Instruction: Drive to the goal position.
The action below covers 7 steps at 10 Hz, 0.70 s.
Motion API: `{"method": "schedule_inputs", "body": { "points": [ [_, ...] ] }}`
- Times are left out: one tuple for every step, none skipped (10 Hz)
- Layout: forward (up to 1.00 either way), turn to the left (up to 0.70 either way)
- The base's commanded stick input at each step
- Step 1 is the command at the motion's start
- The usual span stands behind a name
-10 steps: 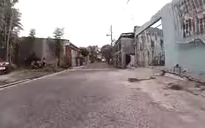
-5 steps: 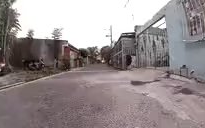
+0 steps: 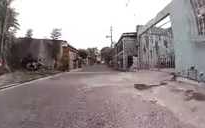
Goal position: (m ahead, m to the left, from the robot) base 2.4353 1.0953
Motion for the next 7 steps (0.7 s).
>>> {"method": "schedule_inputs", "body": {
  "points": [
    [0.70,0.00],
    [0.70,0.00],
    [0.70,0.00],
    [0.70,0.00],
    [0.70,0.00],
    [0.70,0.00],
    [0.70,0.00]
  ]
}}
